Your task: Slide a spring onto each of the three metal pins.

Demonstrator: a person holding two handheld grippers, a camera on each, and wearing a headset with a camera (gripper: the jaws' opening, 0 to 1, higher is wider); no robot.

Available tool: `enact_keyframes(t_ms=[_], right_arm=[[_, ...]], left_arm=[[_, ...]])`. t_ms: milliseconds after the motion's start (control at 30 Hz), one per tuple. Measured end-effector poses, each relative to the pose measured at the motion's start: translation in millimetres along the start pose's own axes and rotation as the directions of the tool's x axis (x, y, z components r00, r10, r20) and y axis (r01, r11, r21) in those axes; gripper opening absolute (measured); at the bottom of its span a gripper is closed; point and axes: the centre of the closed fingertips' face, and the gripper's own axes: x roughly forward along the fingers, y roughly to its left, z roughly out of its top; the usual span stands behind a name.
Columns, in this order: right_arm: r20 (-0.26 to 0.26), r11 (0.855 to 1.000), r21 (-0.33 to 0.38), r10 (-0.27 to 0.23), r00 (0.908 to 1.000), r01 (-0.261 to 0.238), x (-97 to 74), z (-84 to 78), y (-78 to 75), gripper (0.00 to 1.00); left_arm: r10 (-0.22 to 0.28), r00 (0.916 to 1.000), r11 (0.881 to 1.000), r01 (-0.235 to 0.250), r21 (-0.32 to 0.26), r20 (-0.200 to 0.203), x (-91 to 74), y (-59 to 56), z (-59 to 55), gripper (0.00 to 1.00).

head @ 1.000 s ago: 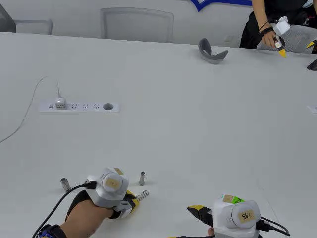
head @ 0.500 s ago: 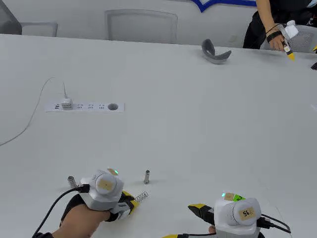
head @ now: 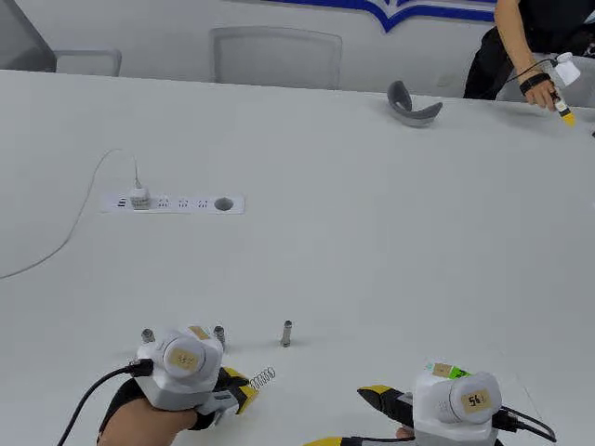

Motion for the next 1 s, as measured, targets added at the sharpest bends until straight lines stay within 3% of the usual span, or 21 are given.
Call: enact_keyframes(t_ms=[333,1000], right_arm=[[0.0,0.999,-0.001,0.032,0.9995,-0.032,4.5,3.3,7.0,0.77],[-0.002,0.997,0.004,0.082,0.9967,-0.082,14.4,7.1,20.3,0.75]], left_arm=[[0.034,0.9987,0.999,-0.034,-0.021,0.036,-26.5,4.7,1.6,0.11],[0.065,0.9969,0.998,-0.065,-0.015,0.043,-65.6,10.6,-10.0,0.11]])
